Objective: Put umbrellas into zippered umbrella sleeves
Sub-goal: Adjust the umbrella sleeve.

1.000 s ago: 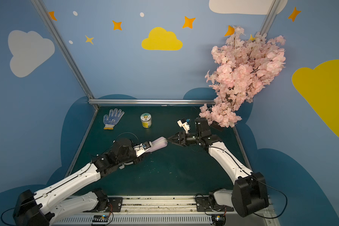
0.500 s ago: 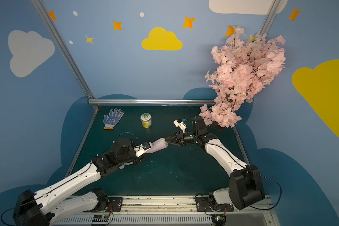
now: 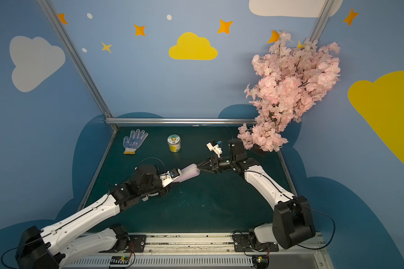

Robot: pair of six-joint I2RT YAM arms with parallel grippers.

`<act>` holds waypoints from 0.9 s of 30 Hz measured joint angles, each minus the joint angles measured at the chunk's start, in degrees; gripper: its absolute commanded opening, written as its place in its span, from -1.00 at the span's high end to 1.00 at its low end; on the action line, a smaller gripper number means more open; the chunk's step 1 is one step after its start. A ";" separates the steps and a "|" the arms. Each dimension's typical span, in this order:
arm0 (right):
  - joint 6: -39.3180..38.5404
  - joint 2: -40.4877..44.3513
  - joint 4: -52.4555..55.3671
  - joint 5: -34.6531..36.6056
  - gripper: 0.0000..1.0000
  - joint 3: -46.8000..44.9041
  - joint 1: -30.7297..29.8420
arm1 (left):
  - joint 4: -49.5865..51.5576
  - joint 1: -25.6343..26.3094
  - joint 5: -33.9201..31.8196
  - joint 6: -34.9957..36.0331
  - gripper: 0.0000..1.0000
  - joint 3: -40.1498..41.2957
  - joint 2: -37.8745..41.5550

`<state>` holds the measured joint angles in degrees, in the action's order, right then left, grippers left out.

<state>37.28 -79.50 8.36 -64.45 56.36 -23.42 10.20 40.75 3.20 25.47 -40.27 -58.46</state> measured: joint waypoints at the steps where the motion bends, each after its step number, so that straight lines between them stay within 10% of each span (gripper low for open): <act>1: -0.02 0.00 0.00 -0.04 0.59 0.00 0.00 | 0.00 0.00 0.00 0.00 0.95 0.00 0.00; 12: -1.25 0.00 0.37 -0.28 0.50 0.00 -0.22 | 0.11 0.02 0.04 0.02 0.95 0.00 -0.07; 27: -5.57 -0.02 3.69 1.29 0.85 0.46 -0.85 | 0.98 0.02 0.48 -0.15 0.95 0.00 -0.55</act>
<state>31.70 -79.53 12.05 -63.16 56.82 -24.27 11.18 40.77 3.68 25.32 -40.27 -59.00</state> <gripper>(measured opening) 0.104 0.354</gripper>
